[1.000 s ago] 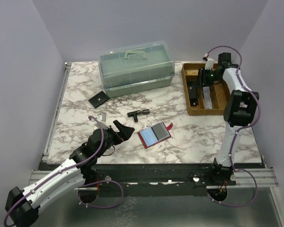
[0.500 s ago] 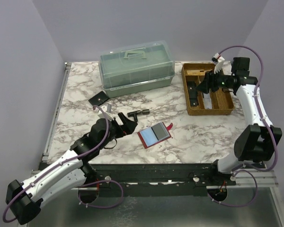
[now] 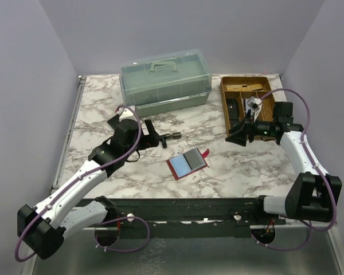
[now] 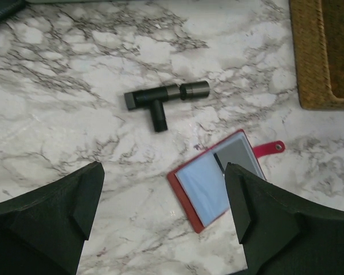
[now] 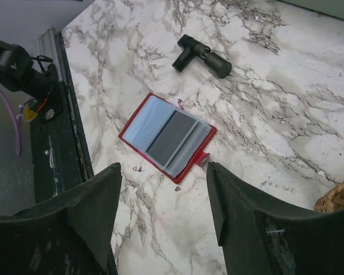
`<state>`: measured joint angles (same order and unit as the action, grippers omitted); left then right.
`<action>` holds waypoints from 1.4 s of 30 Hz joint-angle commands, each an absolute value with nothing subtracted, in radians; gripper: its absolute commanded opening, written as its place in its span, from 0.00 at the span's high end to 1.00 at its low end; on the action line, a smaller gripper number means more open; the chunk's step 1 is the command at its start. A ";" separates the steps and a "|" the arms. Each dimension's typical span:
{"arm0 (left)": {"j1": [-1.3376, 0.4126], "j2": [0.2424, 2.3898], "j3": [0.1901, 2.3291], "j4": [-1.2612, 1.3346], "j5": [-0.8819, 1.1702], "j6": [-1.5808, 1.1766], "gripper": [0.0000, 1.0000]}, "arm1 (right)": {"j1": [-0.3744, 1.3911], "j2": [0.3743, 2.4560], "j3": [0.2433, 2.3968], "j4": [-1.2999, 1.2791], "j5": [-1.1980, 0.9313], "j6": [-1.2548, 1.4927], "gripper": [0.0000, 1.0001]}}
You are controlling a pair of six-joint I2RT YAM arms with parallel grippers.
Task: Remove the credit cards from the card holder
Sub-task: Place the credit card in the storage box, then remove the credit card from the card holder.
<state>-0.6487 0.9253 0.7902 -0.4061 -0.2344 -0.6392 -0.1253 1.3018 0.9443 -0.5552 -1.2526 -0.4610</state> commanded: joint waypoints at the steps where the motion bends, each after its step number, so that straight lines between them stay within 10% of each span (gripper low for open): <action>1: -0.569 1.007 0.873 -0.461 -0.216 -0.515 0.07 | -0.103 1.304 0.940 -0.582 -1.252 -0.609 0.33; 9: -0.560 1.001 0.860 -0.426 -0.179 -0.435 0.06 | 0.214 1.362 0.874 -0.448 -0.738 -0.476 0.19; 21: -0.551 0.891 0.713 -0.284 -0.211 -0.323 0.03 | 0.344 1.582 0.937 -0.394 -0.494 -0.372 0.25; 42: -0.525 0.725 0.680 -0.307 -0.225 -0.341 0.04 | 0.345 1.672 1.015 -0.354 -0.502 -0.246 0.92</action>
